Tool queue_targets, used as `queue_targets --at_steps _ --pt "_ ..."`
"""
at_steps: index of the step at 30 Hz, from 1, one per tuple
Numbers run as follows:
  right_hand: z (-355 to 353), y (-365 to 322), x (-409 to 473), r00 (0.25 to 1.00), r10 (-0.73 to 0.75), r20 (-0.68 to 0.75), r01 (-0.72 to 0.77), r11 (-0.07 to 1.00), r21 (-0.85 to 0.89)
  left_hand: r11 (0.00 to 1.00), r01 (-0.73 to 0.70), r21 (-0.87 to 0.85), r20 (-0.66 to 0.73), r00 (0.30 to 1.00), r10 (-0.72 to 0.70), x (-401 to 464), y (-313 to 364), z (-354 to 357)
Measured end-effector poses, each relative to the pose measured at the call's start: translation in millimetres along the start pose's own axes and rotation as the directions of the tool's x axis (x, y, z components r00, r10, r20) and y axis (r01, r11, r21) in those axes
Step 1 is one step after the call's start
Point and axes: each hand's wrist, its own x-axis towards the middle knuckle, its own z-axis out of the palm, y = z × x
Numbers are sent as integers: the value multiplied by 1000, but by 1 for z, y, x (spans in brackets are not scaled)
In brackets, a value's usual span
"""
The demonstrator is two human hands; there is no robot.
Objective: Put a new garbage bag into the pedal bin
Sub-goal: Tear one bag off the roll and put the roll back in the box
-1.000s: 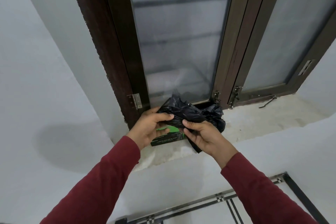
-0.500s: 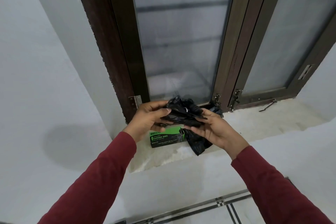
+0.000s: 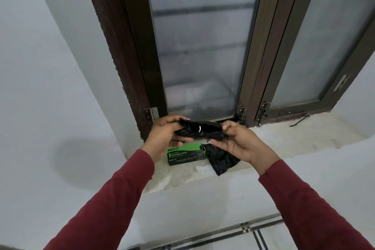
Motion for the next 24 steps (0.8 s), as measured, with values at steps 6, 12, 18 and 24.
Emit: queue_targets --at_steps 6,12,18,24 --pt "-5 -5 1 998 -2 60 6 998 -67 999 -10 45 69 998 7 -3 5 1" --pt "-8 -14 -3 985 -61 164 89 982 -169 1000 12 7 31 999 -12 2 11 2" --pt "9 -17 -3 977 -89 194 176 852 -493 995 73 -60 1 997 -74 5 11 3" --pt "13 -12 4 983 -167 79 183 936 -301 970 111 -216 129 988 -84 1 14 -3"
